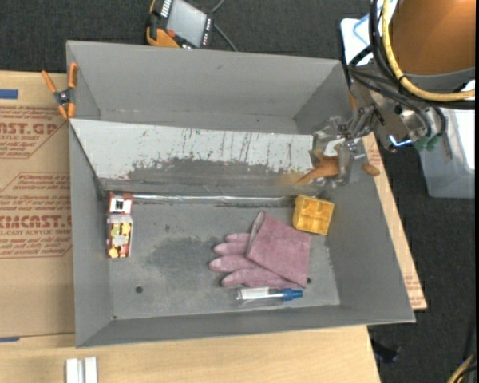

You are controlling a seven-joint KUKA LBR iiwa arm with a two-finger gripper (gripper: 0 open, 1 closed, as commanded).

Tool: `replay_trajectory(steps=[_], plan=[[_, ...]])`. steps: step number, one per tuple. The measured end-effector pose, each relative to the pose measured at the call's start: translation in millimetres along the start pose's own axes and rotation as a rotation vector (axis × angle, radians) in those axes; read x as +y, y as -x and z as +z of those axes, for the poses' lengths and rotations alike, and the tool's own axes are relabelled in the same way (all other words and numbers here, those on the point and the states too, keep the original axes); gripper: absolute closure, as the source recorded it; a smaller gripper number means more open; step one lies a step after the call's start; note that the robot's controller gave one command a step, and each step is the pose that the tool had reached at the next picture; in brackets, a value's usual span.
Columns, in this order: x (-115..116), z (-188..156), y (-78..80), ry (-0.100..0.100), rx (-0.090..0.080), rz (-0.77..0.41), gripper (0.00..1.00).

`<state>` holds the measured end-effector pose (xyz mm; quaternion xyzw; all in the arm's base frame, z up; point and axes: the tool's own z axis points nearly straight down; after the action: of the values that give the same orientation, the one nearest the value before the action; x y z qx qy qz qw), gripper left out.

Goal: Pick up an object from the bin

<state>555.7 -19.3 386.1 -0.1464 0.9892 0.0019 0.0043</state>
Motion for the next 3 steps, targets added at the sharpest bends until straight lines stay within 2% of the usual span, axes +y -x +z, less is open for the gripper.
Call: replay_trajectory(steps=[1,2,3], plan=[[4,-90,-45.6,-0.004,-0.006,0.005,0.00],[19,4,-24.0,0.006,0.008,0.002,0.00],[29,-26,-47.8,-0.006,-0.016,0.037,1.00]])
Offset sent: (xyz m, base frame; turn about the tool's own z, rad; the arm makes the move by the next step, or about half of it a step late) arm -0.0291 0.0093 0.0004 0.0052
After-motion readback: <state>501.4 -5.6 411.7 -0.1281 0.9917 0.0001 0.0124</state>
